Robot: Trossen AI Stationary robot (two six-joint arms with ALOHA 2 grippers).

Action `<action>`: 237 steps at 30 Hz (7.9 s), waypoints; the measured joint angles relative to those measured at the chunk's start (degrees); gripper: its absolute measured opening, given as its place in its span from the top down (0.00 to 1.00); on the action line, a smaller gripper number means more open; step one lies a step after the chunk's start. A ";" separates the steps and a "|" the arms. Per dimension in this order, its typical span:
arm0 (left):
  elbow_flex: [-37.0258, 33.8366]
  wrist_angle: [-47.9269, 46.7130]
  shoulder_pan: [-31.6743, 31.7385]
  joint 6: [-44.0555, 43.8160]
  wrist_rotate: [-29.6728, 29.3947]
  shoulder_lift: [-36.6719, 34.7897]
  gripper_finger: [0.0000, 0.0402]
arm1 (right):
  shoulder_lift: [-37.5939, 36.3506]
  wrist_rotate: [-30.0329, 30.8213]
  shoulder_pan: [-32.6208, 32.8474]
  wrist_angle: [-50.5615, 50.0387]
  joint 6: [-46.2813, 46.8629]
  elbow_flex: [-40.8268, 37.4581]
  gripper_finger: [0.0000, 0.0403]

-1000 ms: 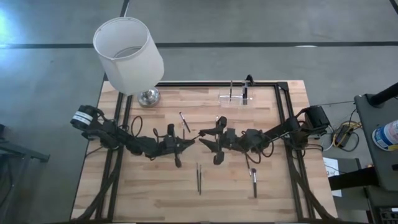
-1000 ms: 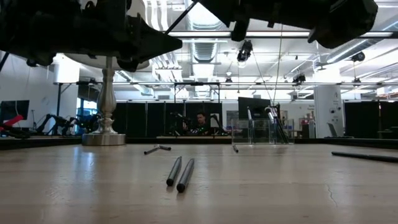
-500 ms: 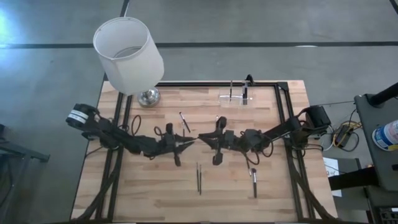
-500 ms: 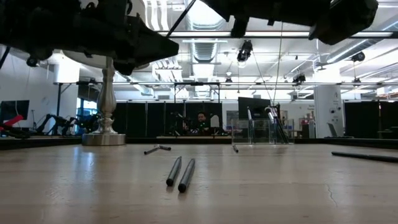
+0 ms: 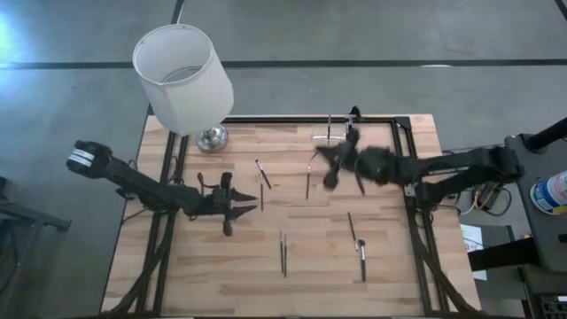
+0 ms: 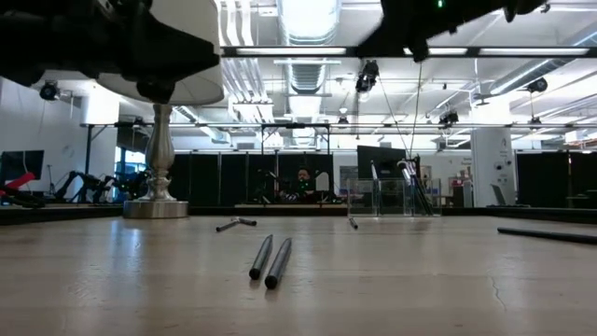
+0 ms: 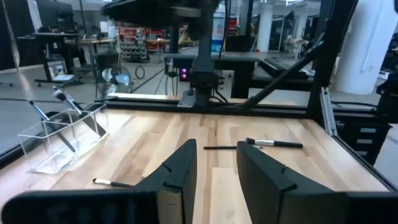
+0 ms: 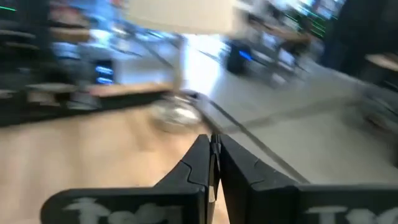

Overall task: Put items in baskets/containers
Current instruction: Put the lash brush into the transparent organizer, then put the foundation brush into the transparent organizer, then put the eyeshadow brush into the transparent organizer

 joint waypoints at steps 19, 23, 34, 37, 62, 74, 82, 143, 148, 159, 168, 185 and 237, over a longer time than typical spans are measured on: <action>-1.37 -0.22 0.07 1.39 0.57 -2.00 0.73 | 11.37 -22.46 -39.08 -4.64 8.70 0.63 0.97; -1.37 -0.22 0.04 1.39 0.57 -2.00 0.73 | 16.07 -24.98 -41.36 -1.99 12.51 0.63 0.97; -1.37 -0.25 0.05 1.66 0.53 -1.98 0.73 | 18.70 -26.52 -42.42 -15.24 15.19 8.76 0.97; -1.37 -0.24 0.04 1.48 0.52 -1.98 0.73 | 18.81 -26.52 -42.43 -20.93 16.69 12.01 0.97; -1.35 -0.94 0.07 1.32 0.50 -1.98 0.73 | 18.85 -30.23 -42.15 -22.84 20.36 12.56 0.69; -1.41 -3.57 0.04 -0.13 0.48 -1.96 0.73 | 3.73 -22.57 -25.48 -27.84 14.55 6.21 0.97; -1.41 -3.61 0.02 -0.21 0.50 -1.96 0.73 | -7.55 -10.66 -2.30 -35.78 29.68 -3.18 0.98; -1.46 -5.20 0.02 -2.15 0.50 -1.96 0.73 | 25.67 -20.06 45.27 -57.07 95.90 6.01 0.92; -1.46 -5.18 0.02 -1.90 0.50 -1.96 0.73 | 20.28 -10.23 46.39 -59.72 93.39 6.29 0.92; -1.46 -5.16 0.07 -1.71 0.50 -1.96 0.73 | 12.29 30.64 45.55 -53.17 75.56 3.58 0.92; -1.46 -4.72 0.07 -1.31 0.50 -1.96 0.73 | 6.15 34.26 31.42 -21.42 45.36 -7.43 0.92; -1.46 -4.71 0.13 -0.47 0.50 -1.96 0.73 | 8.27 3.82 -11.44 32.55 5.84 -18.46 0.92; -1.46 -4.79 0.17 -0.82 0.50 -1.96 0.73 | 15.64 7.14 -21.37 20.84 19.27 -15.34 0.77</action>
